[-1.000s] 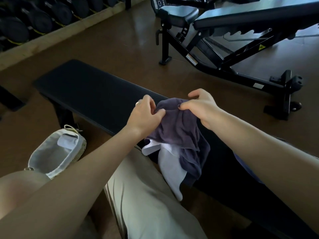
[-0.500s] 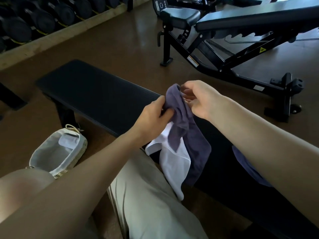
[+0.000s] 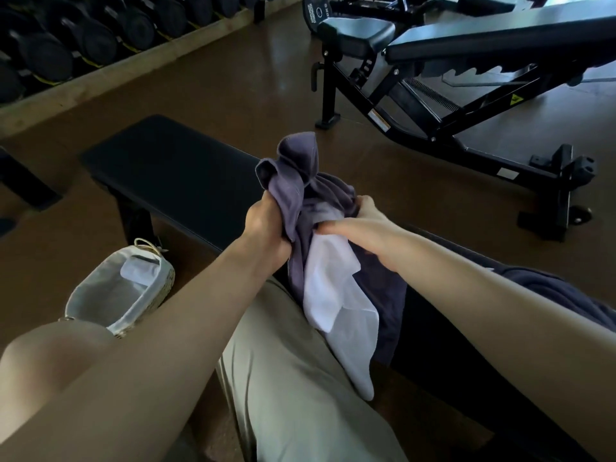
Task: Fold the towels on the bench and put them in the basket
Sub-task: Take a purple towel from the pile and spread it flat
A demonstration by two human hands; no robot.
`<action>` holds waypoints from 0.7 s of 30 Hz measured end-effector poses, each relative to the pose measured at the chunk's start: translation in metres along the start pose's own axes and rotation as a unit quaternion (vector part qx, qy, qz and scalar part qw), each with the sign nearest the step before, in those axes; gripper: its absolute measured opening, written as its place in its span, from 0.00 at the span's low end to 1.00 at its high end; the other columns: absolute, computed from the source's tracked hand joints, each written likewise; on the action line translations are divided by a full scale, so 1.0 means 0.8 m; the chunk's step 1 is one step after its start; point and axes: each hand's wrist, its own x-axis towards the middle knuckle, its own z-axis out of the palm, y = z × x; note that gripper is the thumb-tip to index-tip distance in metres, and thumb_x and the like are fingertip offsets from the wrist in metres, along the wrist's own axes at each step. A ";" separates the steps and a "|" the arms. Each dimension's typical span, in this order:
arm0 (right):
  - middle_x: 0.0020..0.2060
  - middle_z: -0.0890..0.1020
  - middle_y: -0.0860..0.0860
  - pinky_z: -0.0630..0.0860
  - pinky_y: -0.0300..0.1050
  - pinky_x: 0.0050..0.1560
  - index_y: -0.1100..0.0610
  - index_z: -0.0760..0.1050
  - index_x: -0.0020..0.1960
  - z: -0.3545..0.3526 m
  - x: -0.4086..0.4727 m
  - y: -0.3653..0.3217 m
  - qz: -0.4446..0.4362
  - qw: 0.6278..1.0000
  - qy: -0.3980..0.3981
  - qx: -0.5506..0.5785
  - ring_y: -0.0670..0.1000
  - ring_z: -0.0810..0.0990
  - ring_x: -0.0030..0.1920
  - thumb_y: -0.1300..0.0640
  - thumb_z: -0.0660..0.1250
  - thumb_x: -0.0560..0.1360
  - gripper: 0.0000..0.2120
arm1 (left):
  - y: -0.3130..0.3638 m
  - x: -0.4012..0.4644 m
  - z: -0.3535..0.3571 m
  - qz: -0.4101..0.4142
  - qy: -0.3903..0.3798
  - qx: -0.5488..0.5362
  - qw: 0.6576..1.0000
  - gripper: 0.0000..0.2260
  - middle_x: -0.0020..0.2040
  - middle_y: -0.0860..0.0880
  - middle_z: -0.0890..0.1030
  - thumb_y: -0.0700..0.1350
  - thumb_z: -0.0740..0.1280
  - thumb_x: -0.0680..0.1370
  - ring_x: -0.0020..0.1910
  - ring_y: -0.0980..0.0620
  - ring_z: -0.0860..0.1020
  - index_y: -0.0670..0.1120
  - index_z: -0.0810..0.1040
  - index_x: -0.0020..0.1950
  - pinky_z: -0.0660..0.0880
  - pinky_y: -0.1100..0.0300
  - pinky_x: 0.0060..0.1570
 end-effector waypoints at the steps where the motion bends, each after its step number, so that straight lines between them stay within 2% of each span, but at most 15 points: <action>1: 0.64 0.75 0.51 0.80 0.49 0.53 0.53 0.56 0.79 0.006 -0.002 0.001 0.003 1.000 -0.005 0.014 0.53 0.78 0.60 0.47 0.81 0.67 0.49 | 0.000 0.003 -0.002 -0.026 -0.022 0.004 0.999 0.24 0.47 0.44 0.85 0.48 0.45 0.88 0.49 0.52 0.84 0.38 0.78 0.56 0.74 0.59 0.54; 2: 0.64 0.76 0.52 0.81 0.51 0.55 0.54 0.58 0.78 0.011 0.000 0.003 0.003 1.000 0.003 0.014 0.54 0.79 0.59 0.48 0.81 0.67 0.47 | -0.002 0.006 -0.005 -0.032 -0.047 0.008 0.998 0.28 0.38 0.46 0.85 0.50 0.44 0.88 0.40 0.55 0.84 0.40 0.80 0.47 0.75 0.61 0.50; 3: 0.62 0.76 0.52 0.81 0.53 0.57 0.55 0.61 0.75 0.018 0.003 0.006 0.000 1.000 0.018 0.007 0.54 0.79 0.58 0.50 0.80 0.68 0.43 | -0.003 0.007 -0.006 -0.022 -0.055 0.018 0.998 0.30 0.35 0.47 0.85 0.52 0.45 0.88 0.36 0.56 0.83 0.41 0.82 0.43 0.77 0.63 0.46; 4: 0.58 0.77 0.53 0.81 0.52 0.57 0.57 0.66 0.71 0.024 0.007 0.010 -0.004 0.999 0.031 0.003 0.54 0.79 0.57 0.53 0.78 0.68 0.36 | -0.003 0.006 -0.006 -0.004 -0.061 0.031 0.998 0.28 0.38 0.47 0.86 0.54 0.48 0.88 0.38 0.56 0.84 0.41 0.82 0.46 0.79 0.63 0.44; 6: 0.49 0.77 0.51 0.78 0.44 0.48 0.60 0.72 0.58 0.030 0.011 0.012 -0.023 0.999 0.041 0.023 0.50 0.77 0.55 0.58 0.75 0.72 0.18 | 0.000 0.000 -0.005 0.026 -0.077 0.078 0.994 0.26 0.52 0.45 0.87 0.63 0.59 0.83 0.51 0.50 0.86 0.42 0.82 0.59 0.81 0.56 0.53; 7: 0.44 0.76 0.50 0.75 0.43 0.45 0.58 0.72 0.51 0.029 0.012 0.011 -0.034 0.998 0.045 0.038 0.49 0.75 0.52 0.60 0.72 0.74 0.10 | 0.003 -0.001 -0.008 0.042 -0.084 0.125 0.988 0.27 0.55 0.44 0.86 0.65 0.63 0.80 0.54 0.48 0.85 0.42 0.82 0.61 0.80 0.53 0.57; 8: 0.41 0.75 0.49 0.74 0.45 0.45 0.56 0.73 0.47 0.025 0.015 0.009 -0.050 0.996 0.054 0.044 0.51 0.75 0.49 0.61 0.70 0.77 0.06 | 0.007 0.000 -0.013 0.064 -0.090 0.178 0.978 0.26 0.54 0.43 0.86 0.63 0.66 0.79 0.55 0.47 0.85 0.42 0.83 0.61 0.81 0.52 0.58; 10: 0.40 0.76 0.50 0.75 0.49 0.51 0.55 0.73 0.44 0.013 0.020 0.006 -0.071 0.995 0.067 0.027 0.53 0.75 0.49 0.62 0.64 0.81 0.07 | 0.020 0.002 -0.023 0.100 -0.122 0.290 0.944 0.16 0.52 0.43 0.87 0.53 0.73 0.78 0.54 0.45 0.85 0.41 0.84 0.57 0.81 0.50 0.58; 12: 0.40 0.76 0.51 0.73 0.46 0.45 0.57 0.73 0.49 -0.001 0.021 -0.001 -0.062 0.994 0.091 -0.018 0.53 0.75 0.47 0.61 0.64 0.79 0.01 | 0.030 0.002 -0.030 0.121 -0.109 0.384 0.909 0.11 0.49 0.43 0.87 0.46 0.77 0.74 0.51 0.44 0.86 0.44 0.85 0.53 0.82 0.48 0.57; 13: 0.39 0.77 0.51 0.72 0.44 0.40 0.58 0.75 0.50 -0.008 0.021 -0.004 -0.060 0.992 0.102 -0.042 0.53 0.76 0.46 0.60 0.66 0.76 0.04 | 0.033 0.003 -0.032 0.136 -0.084 0.396 0.904 0.10 0.49 0.44 0.87 0.45 0.77 0.73 0.50 0.44 0.86 0.45 0.85 0.53 0.82 0.46 0.56; 15: 0.40 0.78 0.52 0.70 0.43 0.36 0.59 0.77 0.50 -0.023 0.024 -0.002 -0.048 0.989 0.110 -0.091 0.54 0.78 0.41 0.58 0.69 0.69 0.11 | 0.037 0.006 -0.030 0.163 -0.027 0.311 0.936 0.09 0.51 0.44 0.86 0.41 0.74 0.75 0.52 0.44 0.85 0.47 0.83 0.55 0.81 0.44 0.58; 17: 0.43 0.78 0.53 0.70 0.44 0.37 0.59 0.75 0.51 -0.038 0.021 0.003 -0.039 0.977 0.107 -0.180 0.55 0.78 0.42 0.57 0.67 0.69 0.11 | 0.047 0.011 -0.027 0.181 0.012 0.155 0.971 0.09 0.55 0.44 0.85 0.39 0.70 0.79 0.55 0.44 0.84 0.47 0.81 0.58 0.81 0.45 0.59; 19: 0.49 0.79 0.54 0.71 0.46 0.40 0.57 0.72 0.53 -0.053 0.017 0.013 -0.023 0.945 0.096 -0.313 0.57 0.78 0.47 0.55 0.66 0.71 0.12 | 0.062 0.021 -0.032 0.181 0.056 0.036 0.981 0.08 0.56 0.45 0.85 0.41 0.69 0.81 0.55 0.44 0.84 0.49 0.80 0.60 0.81 0.46 0.58; 21: 0.52 0.78 0.54 0.72 0.48 0.43 0.56 0.69 0.57 -0.064 0.010 0.018 -0.004 0.894 0.089 -0.438 0.58 0.78 0.49 0.51 0.67 0.74 0.15 | 0.076 0.035 -0.046 0.173 0.105 -0.038 0.978 0.11 0.56 0.46 0.85 0.44 0.69 0.81 0.54 0.44 0.85 0.52 0.80 0.63 0.82 0.44 0.56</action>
